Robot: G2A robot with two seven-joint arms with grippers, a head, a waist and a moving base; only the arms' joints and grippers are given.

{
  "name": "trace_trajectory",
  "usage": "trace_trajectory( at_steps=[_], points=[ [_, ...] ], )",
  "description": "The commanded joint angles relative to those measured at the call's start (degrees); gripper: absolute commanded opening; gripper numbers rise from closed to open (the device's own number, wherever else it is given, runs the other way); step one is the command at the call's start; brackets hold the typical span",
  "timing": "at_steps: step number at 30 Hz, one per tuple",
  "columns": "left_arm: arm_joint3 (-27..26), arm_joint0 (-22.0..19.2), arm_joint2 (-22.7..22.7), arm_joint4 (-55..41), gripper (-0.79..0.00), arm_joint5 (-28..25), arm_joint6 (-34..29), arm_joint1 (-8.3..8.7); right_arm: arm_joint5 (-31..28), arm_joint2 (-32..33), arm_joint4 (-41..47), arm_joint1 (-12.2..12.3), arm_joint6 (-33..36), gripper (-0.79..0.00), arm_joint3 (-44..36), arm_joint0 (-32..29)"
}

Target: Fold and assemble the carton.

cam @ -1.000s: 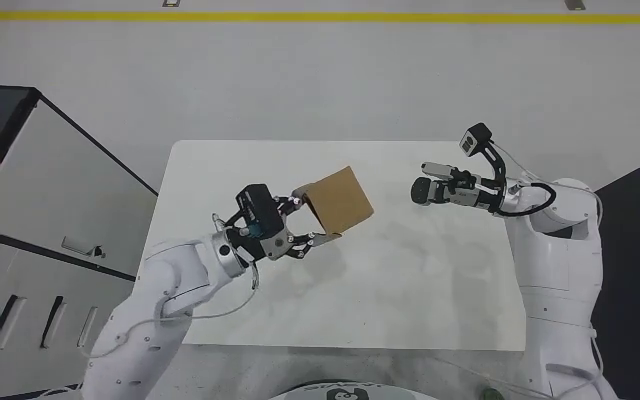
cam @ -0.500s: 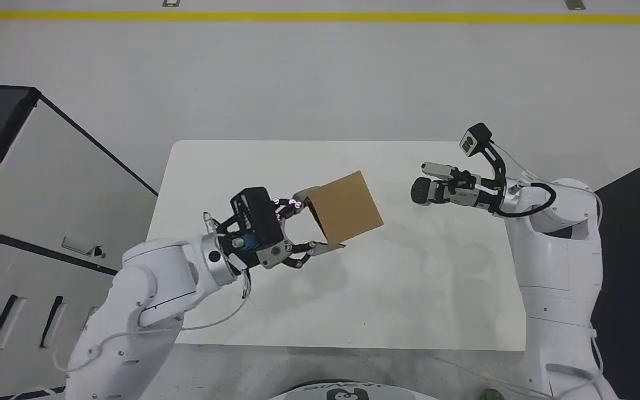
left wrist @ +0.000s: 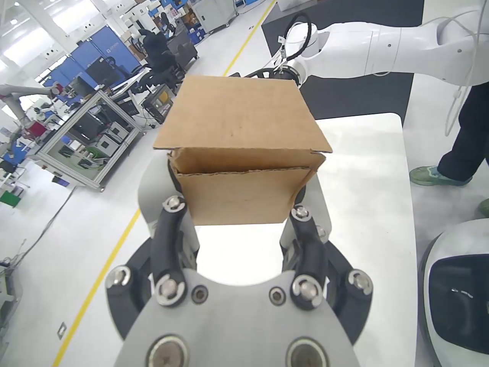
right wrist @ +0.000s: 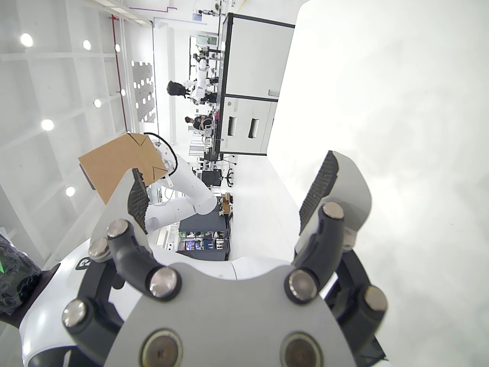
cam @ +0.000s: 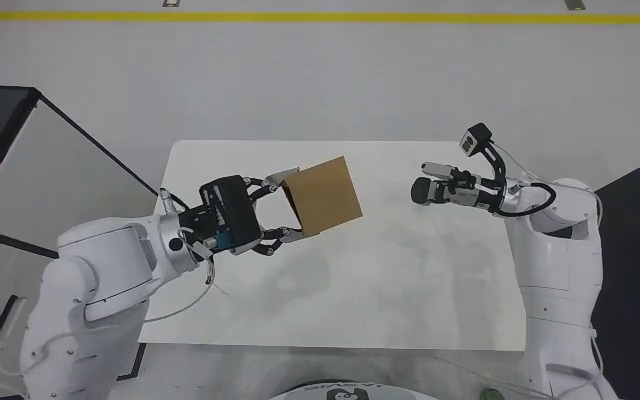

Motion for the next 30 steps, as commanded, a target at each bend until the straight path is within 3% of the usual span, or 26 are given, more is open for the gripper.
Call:
trace_trajectory(
  at_steps=[1, 19, 30],
  points=[
    [0.00, 0.00, 0.00, 0.00, -0.785, 0.00, 0.00, 0.00, 0.00, 0.00, 0.00, 0.00, 0.00, 0.000, 0.00, 0.00],
    [0.00, -0.31, -0.41, 0.32, -0.785, 1.89, 1.07, -0.02, 0.00, 0.00, 0.00, 0.00, 0.00, 0.000, 0.00, 0.00],
    [0.00, -9.41, 1.23, -5.21, -0.785, 2.48, -2.59, 0.57, 0.00, 0.00, 0.00, 0.00, 0.00, 0.000, 0.00, 0.00]
  ],
)
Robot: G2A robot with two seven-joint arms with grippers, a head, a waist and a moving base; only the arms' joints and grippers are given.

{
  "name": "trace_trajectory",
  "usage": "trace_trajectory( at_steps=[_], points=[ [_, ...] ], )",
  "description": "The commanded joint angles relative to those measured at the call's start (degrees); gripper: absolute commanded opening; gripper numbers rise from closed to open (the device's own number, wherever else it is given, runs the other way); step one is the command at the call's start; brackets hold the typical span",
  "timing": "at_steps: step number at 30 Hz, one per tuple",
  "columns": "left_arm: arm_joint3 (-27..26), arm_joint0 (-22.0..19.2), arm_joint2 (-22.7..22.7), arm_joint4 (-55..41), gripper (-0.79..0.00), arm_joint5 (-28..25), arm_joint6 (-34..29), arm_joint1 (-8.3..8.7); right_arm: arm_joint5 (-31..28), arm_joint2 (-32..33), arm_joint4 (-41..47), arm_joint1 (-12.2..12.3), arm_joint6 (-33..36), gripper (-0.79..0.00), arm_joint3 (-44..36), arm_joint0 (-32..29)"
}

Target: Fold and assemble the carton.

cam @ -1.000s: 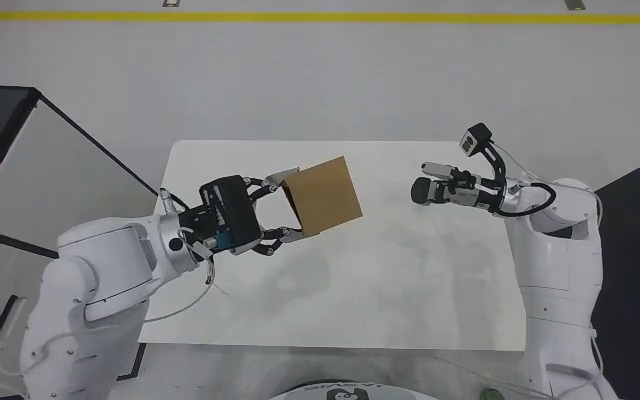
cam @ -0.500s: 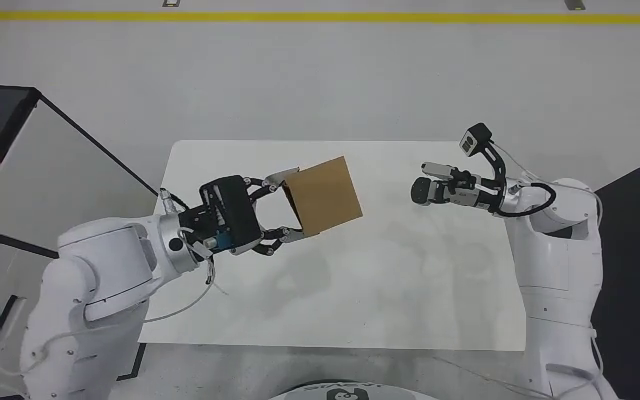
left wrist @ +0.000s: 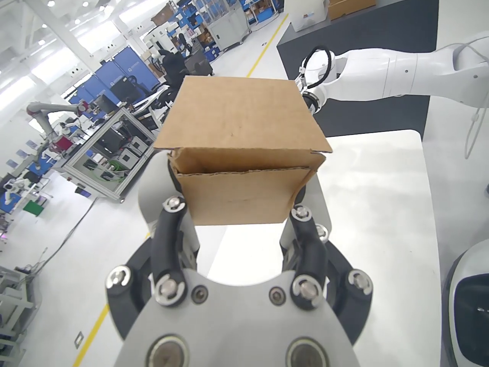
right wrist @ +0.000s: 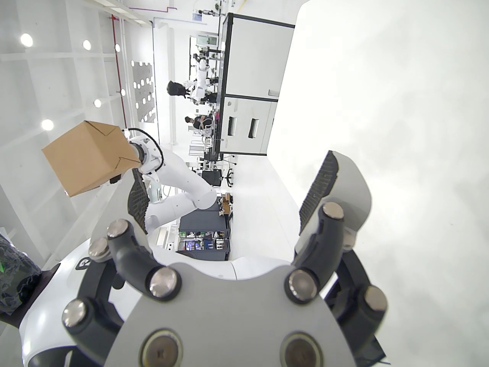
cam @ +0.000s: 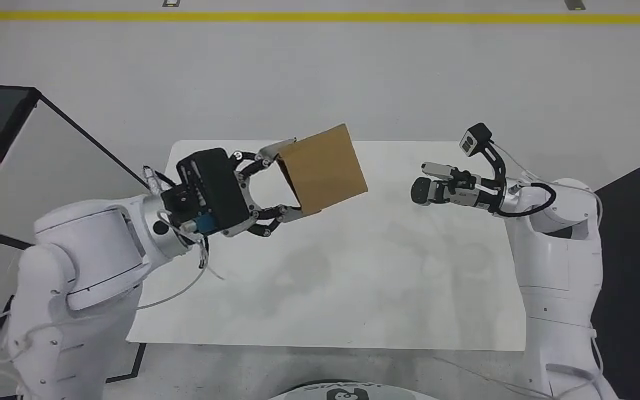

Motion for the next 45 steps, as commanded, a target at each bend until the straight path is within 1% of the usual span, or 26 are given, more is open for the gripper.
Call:
trace_trajectory(
  at_steps=[1, 4, 6, 14, 16, 17, 19, 20, 22, 24, 26, 27, 36, 37, 40, 41, 42, 43, 45],
  points=[
    [0.00, -1.71, 0.70, -1.37, -0.785, 0.02, -1.26, 0.14, 0.00, 0.00, 0.00, 0.00, 0.00, 0.000, 0.00, 0.00],
    [0.00, -4.45, 1.18, -1.85, -0.785, 0.02, -2.46, 0.32, 0.00, 0.00, 0.00, 0.00, 0.00, 0.000, 0.00, 0.00],
    [0.00, -5.33, 1.19, -2.05, -0.785, 0.38, -2.67, 0.38, 0.00, 0.00, 0.00, 0.00, 0.00, 0.000, 0.00, 0.00],
    [0.00, -5.33, 1.19, -2.05, -0.785, 0.38, -2.67, 0.38, 0.00, 0.00, 0.00, 0.00, 0.00, 0.000, 0.00, 0.00],
    [0.15, -4.46, 1.47, -4.08, -0.785, 2.68, -0.56, 0.27, 0.00, 0.00, 0.00, 0.00, 0.00, 0.000, 0.00, 0.00],
    [0.16, -4.38, 1.46, -5.06, -0.785, 3.76, -0.48, 0.28, 0.00, 0.00, 0.00, 0.00, 0.00, 0.000, 0.00, 0.00],
    [0.69, -4.29, 2.08, -8.00, -0.785, 5.26, -2.67, 0.41, 0.00, 0.00, 0.00, 0.00, 0.00, 0.000, 0.00, 0.00],
    [1.35, -4.17, 2.46, -11.22, -0.785, 7.37, -4.18, 0.46, 0.00, 0.00, 0.00, 0.00, 0.00, 0.000, 0.00, 0.00],
    [1.84, -4.17, 3.21, -20.47, -0.785, 13.31, -8.41, 0.56, 0.00, 0.00, 0.00, 0.00, 0.00, 0.000, 0.00, 0.00],
    [1.49, -4.99, 2.61, -27.97, -0.785, 19.95, -12.20, 0.68, 0.00, 0.00, 0.00, 0.00, 0.00, 0.000, 0.00, 0.00],
    [1.04, -5.81, 1.88, -33.36, -0.785, 24.25, -14.75, 0.80, 0.00, 0.00, 0.00, 0.00, 0.00, 0.000, 0.00, 0.00],
    [0.93, -5.85, 1.49, -35.38, -0.785, 27.20, -15.86, 0.85, 0.00, 0.00, 0.00, 0.00, 0.00, 0.000, 0.00, 0.00],
    [0.93, -5.85, 1.49, -35.38, -0.785, 27.20, -15.86, 0.85, 0.00, 0.00, 0.00, 0.00, 0.00, 0.000, 0.00, 0.00],
    [1.21, -5.41, 1.68, -36.16, -0.785, 27.74, -14.78, 0.78, 0.00, 0.00, 0.00, 0.00, 0.00, 0.000, 0.00, 0.00],
    [2.46, -2.42, 3.01, -45.75, -0.785, 30.71, -10.35, 0.37, 0.00, 0.00, 0.00, 0.00, 0.00, 0.000, 0.00, 0.00],
    [2.72, -1.60, 2.93, -49.28, -0.785, 30.67, -9.54, 0.29, 0.00, 0.00, 0.00, 0.00, 0.00, 0.000, 0.00, 0.00],
    [3.14, -0.65, 3.01, -53.17, -0.785, 29.84, -9.75, 0.26, 0.00, 0.00, 0.00, 0.00, 0.00, 0.000, 0.00, 0.00],
    [3.58, 0.00, 2.48, -56.31, -0.785, 27.87, -9.48, 0.23, 0.00, 0.00, 0.00, 0.00, 0.00, 0.000, 0.00, 0.00],
    [4.44, 2.02, 2.42, -63.51, -0.785, 22.56, -10.05, 0.18, 0.00, 0.00, 0.00, 0.00, 0.00, 0.000, 0.00, 0.00]
  ],
)
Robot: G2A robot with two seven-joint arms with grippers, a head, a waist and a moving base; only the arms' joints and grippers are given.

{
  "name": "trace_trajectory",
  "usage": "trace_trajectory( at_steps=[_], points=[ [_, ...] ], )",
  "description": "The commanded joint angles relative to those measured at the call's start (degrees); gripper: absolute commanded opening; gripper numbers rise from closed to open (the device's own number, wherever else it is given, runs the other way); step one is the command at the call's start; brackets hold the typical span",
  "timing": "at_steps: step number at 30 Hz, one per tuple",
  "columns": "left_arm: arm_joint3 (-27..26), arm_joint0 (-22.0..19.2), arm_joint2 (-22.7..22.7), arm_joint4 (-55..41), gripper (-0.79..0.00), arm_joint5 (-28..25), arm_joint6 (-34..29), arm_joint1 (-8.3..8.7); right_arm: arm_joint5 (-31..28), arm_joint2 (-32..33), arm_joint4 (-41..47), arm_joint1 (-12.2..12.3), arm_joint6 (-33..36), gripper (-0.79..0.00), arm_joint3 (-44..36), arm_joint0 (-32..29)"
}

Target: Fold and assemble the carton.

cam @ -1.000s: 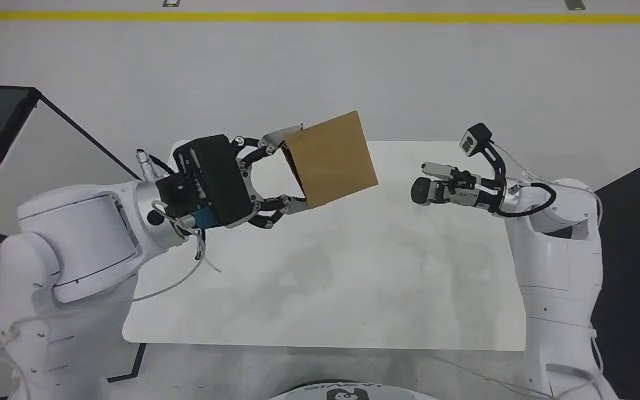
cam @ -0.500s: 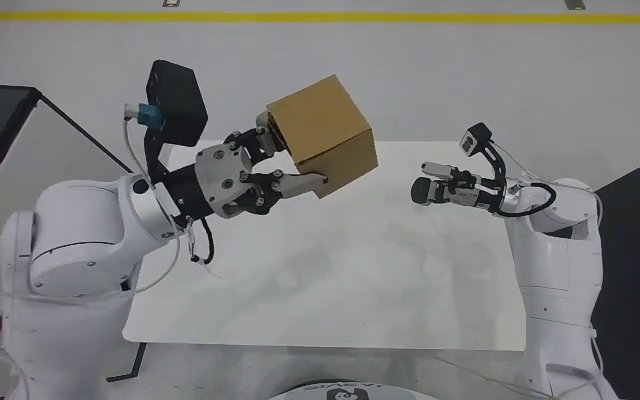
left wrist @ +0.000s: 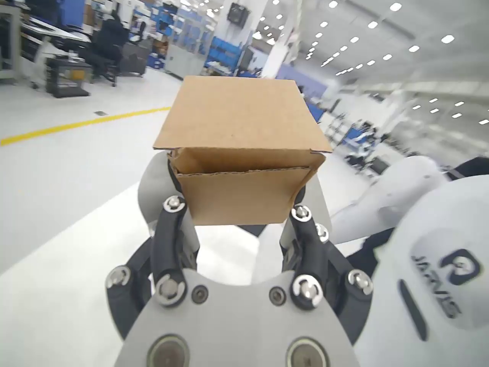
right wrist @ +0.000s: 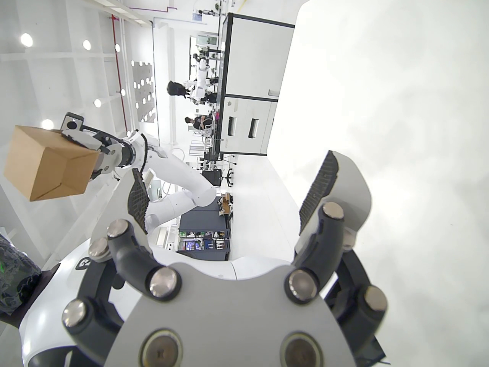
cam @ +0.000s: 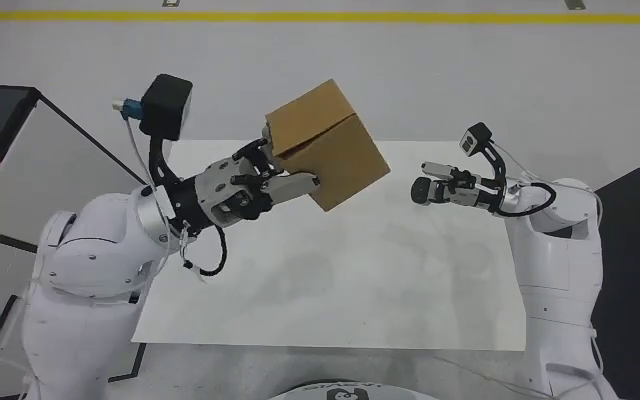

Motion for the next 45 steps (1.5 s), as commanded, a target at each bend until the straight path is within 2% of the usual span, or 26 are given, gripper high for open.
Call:
trace_trajectory(
  at_steps=[1, 3, 6, 13, 15, 21, 33, 39, 42, 45],
  points=[
    [1.36, 2.22, -0.31, -8.67, -0.785, -6.63, -0.76, -0.04, 0.00, 0.00, 0.00, 0.00, 0.00, 0.000, 0.00, 0.00],
    [2.17, 3.84, -0.07, -13.80, -0.785, -12.51, -3.16, -0.02, 0.00, 0.00, 0.00, 0.00, 0.00, 0.000, 0.00, 0.00],
    [4.00, 5.34, 0.71, -19.07, -0.785, -18.15, -6.26, 0.04, 0.00, 0.00, 0.00, 0.00, 0.00, 0.000, 0.00, 0.00],
    [4.14, 5.37, 0.79, -19.48, -0.785, -18.45, -6.59, 0.05, 0.00, 0.00, 0.00, 0.00, 0.00, 0.000, 0.00, 0.00],
    [4.44, 6.20, 1.10, -21.86, -0.785, -16.87, -2.35, -0.19, 0.00, 0.00, 0.00, 0.00, 0.00, 0.000, 0.00, 0.00],
    [5.09, 7.58, 2.08, -27.72, -0.785, -16.49, 1.81, -0.65, 0.00, 0.00, 0.00, 0.00, 0.00, 0.000, 0.00, 0.00],
    [6.05, 8.35, 3.70, -29.58, -0.785, -12.47, 3.08, -1.19, 0.00, 0.00, 0.00, 0.00, 0.00, 0.000, 0.00, 0.00],
    [6.05, 8.35, 3.70, -29.58, -0.785, -12.47, 3.08, -1.19, 0.00, 0.00, 0.00, 0.00, 0.00, 0.000, 0.00, 0.00],
    [5.06, 9.28, 4.89, -32.57, -0.785, -9.15, 5.78, -1.42, 0.00, 0.00, 0.00, 0.00, 0.00, 0.000, 0.00, 0.00],
    [4.37, 10.54, 5.71, -36.01, -0.785, -3.42, 8.56, -1.57, 0.00, 0.00, 0.00, 0.00, 0.00, 0.000, 0.00, 0.00]
  ],
)
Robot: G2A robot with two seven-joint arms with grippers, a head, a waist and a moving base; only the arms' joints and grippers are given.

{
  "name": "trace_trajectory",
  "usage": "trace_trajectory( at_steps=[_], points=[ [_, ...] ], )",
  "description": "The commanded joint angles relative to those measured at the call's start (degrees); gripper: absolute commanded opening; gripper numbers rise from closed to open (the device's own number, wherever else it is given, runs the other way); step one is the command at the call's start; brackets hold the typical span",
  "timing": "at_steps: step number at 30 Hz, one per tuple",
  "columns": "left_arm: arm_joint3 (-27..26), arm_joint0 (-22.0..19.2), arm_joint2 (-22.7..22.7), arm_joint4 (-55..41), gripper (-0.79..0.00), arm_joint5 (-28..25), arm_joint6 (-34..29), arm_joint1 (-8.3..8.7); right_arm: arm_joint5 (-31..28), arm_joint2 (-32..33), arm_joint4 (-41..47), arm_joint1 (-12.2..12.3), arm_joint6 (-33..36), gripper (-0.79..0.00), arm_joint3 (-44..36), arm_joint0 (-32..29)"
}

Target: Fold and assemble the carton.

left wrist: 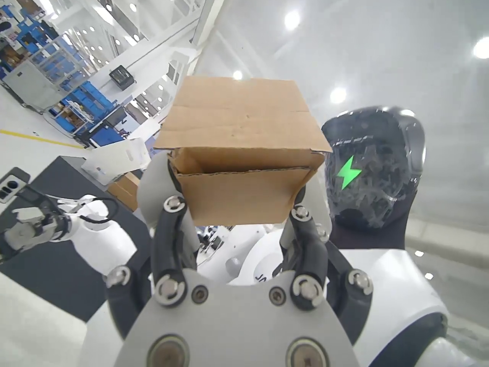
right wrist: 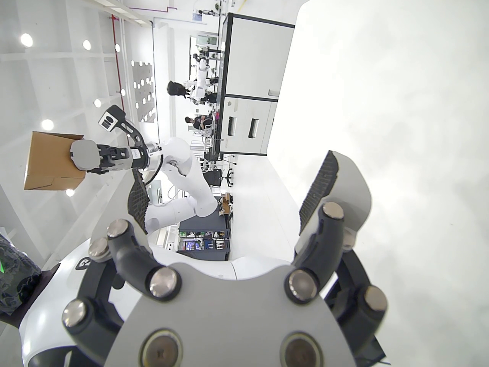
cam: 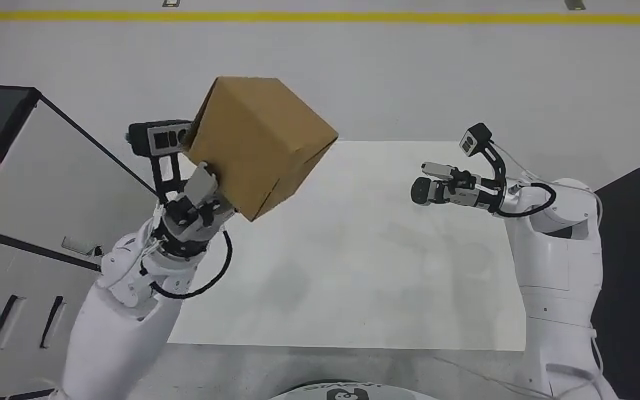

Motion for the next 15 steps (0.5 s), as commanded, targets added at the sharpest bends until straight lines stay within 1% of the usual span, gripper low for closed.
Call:
trace_trajectory(
  at_steps=[1, 3, 6, 13, 15],
  points=[
    [-0.62, 0.77, 0.31, -1.84, -0.785, 4.98, 1.43, -0.03, 0.00, 0.00, 0.00, 0.00, 0.00, 0.000, 0.00, 0.00],
    [-1.08, 1.77, 0.58, -4.82, -0.785, 8.07, 4.01, -0.18, 0.00, 0.00, 0.00, 0.00, 0.00, 0.000, 0.00, 0.00],
    [-1.62, 2.84, 1.15, -8.09, -0.785, 11.06, 6.43, -0.39, 0.00, 0.00, 0.00, 0.00, 0.00, 0.000, 0.00, 0.00],
    [-2.17, 2.61, 0.93, -7.52, -0.785, 11.22, 6.32, -0.42, 0.00, 0.00, 0.00, 0.00, 0.00, 0.000, 0.00, 0.00],
    [-2.47, 3.10, 1.46, -10.65, -0.785, 11.41, 8.15, -0.63, 0.00, 0.00, 0.00, 0.00, 0.00, 0.000, 0.00, 0.00]
  ],
)
